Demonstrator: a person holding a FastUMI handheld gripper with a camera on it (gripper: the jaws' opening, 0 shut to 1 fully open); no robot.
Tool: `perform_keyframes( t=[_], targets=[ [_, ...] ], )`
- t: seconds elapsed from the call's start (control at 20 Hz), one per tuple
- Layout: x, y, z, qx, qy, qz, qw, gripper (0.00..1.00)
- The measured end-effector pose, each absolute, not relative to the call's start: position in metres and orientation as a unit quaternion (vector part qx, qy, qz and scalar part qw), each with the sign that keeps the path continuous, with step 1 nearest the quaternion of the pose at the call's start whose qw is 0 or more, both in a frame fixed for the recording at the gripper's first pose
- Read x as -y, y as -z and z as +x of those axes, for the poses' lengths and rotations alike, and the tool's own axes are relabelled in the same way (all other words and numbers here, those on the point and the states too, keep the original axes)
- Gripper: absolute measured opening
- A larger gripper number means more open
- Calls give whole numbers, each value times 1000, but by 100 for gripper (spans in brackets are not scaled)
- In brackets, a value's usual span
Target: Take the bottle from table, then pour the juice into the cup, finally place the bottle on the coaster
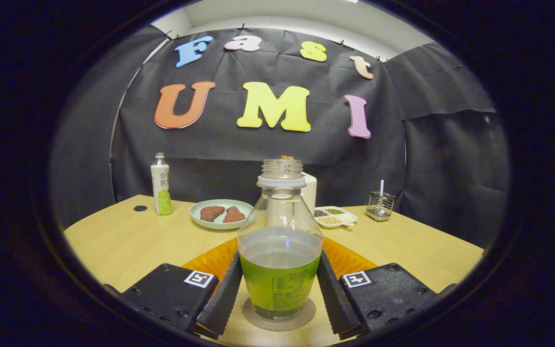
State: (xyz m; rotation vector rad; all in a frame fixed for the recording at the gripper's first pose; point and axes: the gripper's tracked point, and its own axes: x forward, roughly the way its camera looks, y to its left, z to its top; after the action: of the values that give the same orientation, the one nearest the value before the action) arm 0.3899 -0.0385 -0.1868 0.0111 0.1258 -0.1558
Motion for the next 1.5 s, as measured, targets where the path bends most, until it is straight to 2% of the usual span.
perform_keyframes(
  t=[0.2, 0.55, 0.95, 1.5],
  targets=[
    [39, 188, 389, -61, 77, 21, 995, 82],
    [42, 189, 374, -71, 76, 19, 994, 100],
    [34, 159, 330, -54, 56, 17, 997, 100],
    [36, 145, 221, -34, 58, -32, 997, 100]
  ],
)
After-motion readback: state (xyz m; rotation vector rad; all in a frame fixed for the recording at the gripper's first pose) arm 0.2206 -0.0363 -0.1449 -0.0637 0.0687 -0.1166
